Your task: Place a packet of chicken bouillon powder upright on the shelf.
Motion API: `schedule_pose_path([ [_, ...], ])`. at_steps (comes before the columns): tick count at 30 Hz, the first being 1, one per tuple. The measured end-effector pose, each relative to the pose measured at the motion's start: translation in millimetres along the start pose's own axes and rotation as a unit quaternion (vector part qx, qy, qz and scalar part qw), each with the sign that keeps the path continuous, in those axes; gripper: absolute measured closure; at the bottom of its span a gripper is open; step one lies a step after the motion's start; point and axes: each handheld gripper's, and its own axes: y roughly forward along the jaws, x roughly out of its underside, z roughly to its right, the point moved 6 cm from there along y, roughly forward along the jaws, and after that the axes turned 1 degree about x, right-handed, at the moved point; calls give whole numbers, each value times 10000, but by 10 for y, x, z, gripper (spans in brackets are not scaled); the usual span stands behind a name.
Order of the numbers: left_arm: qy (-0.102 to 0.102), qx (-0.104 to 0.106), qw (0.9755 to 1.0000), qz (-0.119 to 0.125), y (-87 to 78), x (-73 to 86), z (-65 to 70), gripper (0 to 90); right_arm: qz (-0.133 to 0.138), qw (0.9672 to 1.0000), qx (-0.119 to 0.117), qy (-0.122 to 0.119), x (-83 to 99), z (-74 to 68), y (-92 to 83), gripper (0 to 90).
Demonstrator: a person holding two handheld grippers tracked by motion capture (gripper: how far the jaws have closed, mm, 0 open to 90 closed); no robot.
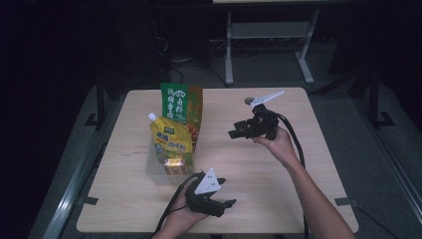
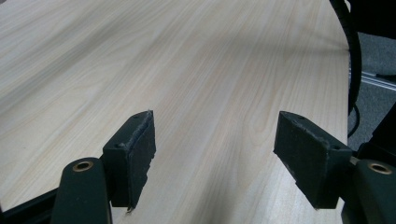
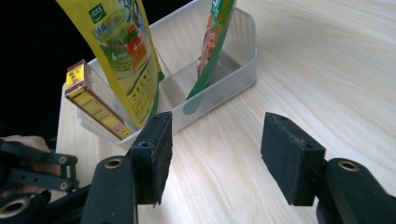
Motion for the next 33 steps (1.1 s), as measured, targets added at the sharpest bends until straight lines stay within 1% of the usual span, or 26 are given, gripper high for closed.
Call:
schedule_pose_path([
  [2,-46,33,10000,28,-3,-6,-2,285,-11,10000,16,-11,33,0,-20,416],
  [4,-72,36,10000,51,4,-9,-2,285,-54,10000,-18,26,58,-2,-39,404],
  [5,-28,34,10000,39,6,-9,-13,285,-53,10000,-26,16,65,-7,-50,403],
  [8,-98,58,9999,48,11,-1,-15,285,35,10000,-16,-29,77,-21,-89,402],
  [11,-139,50,9999,76,5,-5,-20,285,32,10000,-14,-19,106,-27,-120,398],
  [16,-135,39,9999,64,-4,-1,-32,283,10,10000,-37,23,175,-26,-190,395],
  [21,-146,48,9998,113,-9,-4,-28,282,13,9999,-67,110,226,-31,-273,387],
  [23,-130,50,9999,98,-8,-2,-28,282,38,10000,-12,64,241,-35,-298,387],
  [24,-126,48,9999,94,-6,-1,-27,282,31,10000,-14,42,255,-35,-307,385],
  [25,-72,28,9999,86,-6,-2,-35,282,22,10000,-34,85,271,-38,-312,381],
  [28,-99,27,9999,52,-9,2,-30,281,12,9999,-23,108,339,-35,-313,378],
  [30,-106,20,9999,55,-11,4,-32,280,-79,9999,-47,144,381,-37,-310,370],
  [33,-124,8,9999,52,-20,10,-31,279,-58,9999,36,94,430,-47,-336,366],
])
